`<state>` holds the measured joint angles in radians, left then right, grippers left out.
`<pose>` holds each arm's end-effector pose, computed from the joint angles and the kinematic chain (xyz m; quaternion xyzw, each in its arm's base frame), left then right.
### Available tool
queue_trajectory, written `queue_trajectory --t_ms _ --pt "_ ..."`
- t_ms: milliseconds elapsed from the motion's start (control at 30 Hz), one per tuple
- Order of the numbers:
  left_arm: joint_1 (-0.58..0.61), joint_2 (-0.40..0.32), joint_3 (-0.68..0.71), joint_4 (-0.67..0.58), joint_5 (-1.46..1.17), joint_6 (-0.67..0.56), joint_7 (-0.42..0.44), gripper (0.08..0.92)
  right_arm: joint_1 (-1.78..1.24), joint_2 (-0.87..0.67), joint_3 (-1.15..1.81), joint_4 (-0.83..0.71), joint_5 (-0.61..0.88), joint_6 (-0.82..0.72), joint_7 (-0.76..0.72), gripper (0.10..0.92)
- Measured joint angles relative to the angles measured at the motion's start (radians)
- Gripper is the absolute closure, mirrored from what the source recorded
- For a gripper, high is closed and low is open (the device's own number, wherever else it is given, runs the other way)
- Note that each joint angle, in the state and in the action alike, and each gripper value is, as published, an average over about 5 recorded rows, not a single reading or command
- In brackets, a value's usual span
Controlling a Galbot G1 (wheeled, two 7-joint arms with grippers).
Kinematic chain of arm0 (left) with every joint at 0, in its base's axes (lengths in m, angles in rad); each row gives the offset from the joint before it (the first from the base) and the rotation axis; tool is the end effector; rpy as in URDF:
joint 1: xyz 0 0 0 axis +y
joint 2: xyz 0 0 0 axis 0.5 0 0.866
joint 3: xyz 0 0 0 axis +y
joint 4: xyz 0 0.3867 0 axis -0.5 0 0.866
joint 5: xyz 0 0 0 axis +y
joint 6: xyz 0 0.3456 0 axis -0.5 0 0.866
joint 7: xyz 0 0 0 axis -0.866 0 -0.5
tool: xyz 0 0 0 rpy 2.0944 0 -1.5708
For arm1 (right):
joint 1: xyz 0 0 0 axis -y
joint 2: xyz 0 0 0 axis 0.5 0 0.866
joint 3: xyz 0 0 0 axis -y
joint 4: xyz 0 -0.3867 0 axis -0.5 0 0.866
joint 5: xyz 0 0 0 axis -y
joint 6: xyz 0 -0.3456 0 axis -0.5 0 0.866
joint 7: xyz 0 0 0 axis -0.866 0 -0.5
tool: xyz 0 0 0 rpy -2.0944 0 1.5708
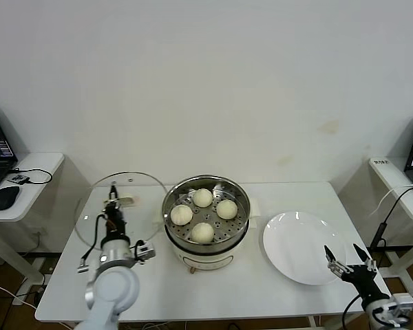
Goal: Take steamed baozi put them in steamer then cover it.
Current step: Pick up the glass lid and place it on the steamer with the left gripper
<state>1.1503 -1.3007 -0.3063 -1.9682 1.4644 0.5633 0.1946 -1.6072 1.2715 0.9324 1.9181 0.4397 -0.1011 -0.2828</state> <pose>0.2825 0.0013 -0.2927 0.1209 -0.6989 -0.7015 0.0702 0.1363 -0.2028 -0.3440 0.0109 -0.9954 -0.0167 0.0941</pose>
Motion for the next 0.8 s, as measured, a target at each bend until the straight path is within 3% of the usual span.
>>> queue_trajectory --t_ms 800 --pt "-0.19 -0.161 0.282 0.144 0.06 0.039 0.115 0.867 0.016 0.034 0.019 -0.026 -0.036 0.002 -0.01 0.203"
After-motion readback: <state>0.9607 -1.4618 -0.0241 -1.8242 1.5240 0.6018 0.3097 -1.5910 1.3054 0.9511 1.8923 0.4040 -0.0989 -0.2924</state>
